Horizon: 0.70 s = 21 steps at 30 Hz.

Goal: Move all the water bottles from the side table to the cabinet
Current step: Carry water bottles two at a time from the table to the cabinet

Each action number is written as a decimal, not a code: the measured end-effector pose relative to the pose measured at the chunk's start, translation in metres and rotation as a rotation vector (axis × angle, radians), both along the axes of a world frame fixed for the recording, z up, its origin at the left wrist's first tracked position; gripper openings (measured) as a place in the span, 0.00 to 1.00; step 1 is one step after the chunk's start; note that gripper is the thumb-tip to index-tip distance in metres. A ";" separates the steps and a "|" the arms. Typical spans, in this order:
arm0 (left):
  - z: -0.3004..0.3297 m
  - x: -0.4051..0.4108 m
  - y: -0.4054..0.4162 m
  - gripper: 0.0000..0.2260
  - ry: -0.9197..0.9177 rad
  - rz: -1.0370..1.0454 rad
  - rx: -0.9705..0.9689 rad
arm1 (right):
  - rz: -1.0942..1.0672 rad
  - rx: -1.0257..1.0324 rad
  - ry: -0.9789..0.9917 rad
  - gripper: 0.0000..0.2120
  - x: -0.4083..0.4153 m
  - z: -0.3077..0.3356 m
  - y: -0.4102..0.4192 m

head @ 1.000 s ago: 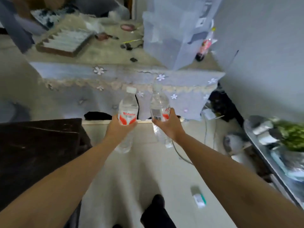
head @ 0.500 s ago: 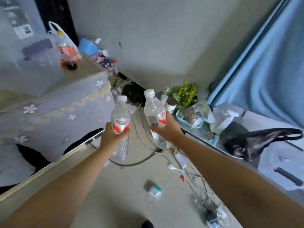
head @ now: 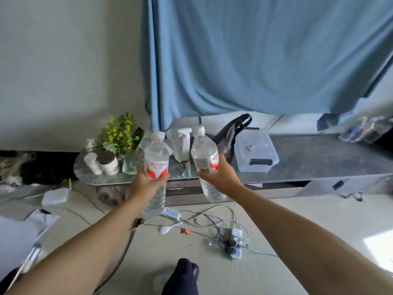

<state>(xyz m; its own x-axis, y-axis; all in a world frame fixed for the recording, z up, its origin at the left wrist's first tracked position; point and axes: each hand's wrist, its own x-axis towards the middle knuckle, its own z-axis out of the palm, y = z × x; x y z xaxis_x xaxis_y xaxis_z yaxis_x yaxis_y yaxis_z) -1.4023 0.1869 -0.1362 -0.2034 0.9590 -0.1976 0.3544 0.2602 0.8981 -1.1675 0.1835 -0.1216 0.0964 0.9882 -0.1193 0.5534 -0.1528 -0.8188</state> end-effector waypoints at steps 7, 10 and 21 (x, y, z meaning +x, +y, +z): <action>0.005 0.113 0.099 0.25 0.033 -0.290 0.065 | -0.239 0.022 0.018 0.32 0.088 0.002 0.051; 0.014 0.162 0.128 0.26 0.018 -0.376 0.086 | -0.347 0.046 0.040 0.31 0.119 0.005 0.065; 0.010 0.303 0.136 0.28 0.061 -0.772 0.091 | -0.727 0.103 0.137 0.29 0.210 -0.009 0.014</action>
<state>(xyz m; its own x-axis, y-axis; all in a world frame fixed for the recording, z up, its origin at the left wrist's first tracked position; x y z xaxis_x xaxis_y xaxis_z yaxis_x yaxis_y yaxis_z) -1.0997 0.3229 -0.1259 0.5205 0.8452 -0.1215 0.4551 -0.1541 0.8770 -0.9571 0.1972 -0.1310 0.7205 0.6880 -0.0871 0.2344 -0.3598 -0.9031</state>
